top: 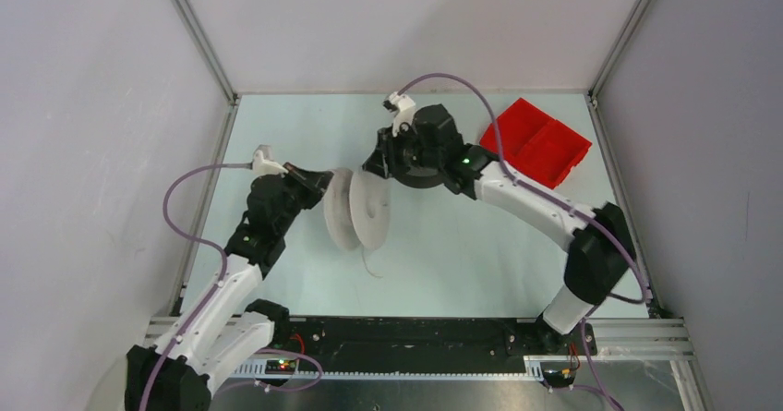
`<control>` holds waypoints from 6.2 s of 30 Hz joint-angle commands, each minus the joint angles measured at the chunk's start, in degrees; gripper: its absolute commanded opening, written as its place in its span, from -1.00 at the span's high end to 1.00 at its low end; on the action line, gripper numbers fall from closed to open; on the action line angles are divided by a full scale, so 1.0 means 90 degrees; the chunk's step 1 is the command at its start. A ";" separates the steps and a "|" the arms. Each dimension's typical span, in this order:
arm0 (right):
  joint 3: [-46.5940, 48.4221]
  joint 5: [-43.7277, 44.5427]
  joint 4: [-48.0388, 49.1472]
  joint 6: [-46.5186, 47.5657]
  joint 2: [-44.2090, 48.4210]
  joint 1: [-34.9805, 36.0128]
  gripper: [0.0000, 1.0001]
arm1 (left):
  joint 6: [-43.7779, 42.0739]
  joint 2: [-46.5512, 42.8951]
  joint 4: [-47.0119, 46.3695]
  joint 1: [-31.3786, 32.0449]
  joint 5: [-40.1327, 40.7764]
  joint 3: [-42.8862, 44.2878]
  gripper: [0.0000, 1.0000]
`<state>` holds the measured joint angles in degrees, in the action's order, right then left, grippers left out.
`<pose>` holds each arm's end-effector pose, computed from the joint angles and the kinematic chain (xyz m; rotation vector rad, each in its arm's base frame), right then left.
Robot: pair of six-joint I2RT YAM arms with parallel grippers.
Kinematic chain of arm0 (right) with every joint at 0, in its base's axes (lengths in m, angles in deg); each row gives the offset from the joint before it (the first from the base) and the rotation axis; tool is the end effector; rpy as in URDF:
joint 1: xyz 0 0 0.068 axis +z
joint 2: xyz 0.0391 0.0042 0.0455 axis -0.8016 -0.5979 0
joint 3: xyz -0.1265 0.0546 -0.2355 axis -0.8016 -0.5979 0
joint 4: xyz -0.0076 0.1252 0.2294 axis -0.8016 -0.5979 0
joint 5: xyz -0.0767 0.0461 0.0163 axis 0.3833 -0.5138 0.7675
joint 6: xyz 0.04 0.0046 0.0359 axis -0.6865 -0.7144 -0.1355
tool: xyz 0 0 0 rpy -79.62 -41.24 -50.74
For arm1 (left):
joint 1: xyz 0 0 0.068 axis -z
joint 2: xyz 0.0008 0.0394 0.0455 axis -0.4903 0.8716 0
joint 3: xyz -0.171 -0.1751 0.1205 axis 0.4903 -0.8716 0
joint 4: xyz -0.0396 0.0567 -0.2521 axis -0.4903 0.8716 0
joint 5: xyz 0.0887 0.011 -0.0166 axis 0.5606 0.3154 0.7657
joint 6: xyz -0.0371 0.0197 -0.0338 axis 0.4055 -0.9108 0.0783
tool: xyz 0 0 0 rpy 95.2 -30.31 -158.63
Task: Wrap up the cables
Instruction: Wrap the cable around the cable reel, then place the cable reel at the center of the board.
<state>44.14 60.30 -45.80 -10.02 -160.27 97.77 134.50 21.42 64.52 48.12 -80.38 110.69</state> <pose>0.2817 0.2917 0.3286 -0.6642 1.9681 1.0070 0.1928 -0.0637 0.2727 -0.6126 1.8223 -0.8339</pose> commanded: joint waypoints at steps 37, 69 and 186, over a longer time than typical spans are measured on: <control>-0.6308 0.2127 1.0227 -0.0322 -0.1483 0.0962 0.05 | 0.1896 -0.0967 -0.0580 -0.1800 -0.0054 -0.1212 1.00; -0.5041 0.2833 0.8227 0.3299 -0.0467 0.2283 1.00 | 0.3099 -0.1550 -0.0544 -0.1833 0.0084 -0.1565 1.00; -0.3738 0.4059 0.6330 0.3926 -0.1036 0.2592 1.00 | 0.3823 -0.1621 -0.0318 -0.0402 0.0758 -0.2670 0.99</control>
<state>11.05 95.43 8.69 23.40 -168.60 120.83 168.19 6.47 63.03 44.10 -75.33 86.69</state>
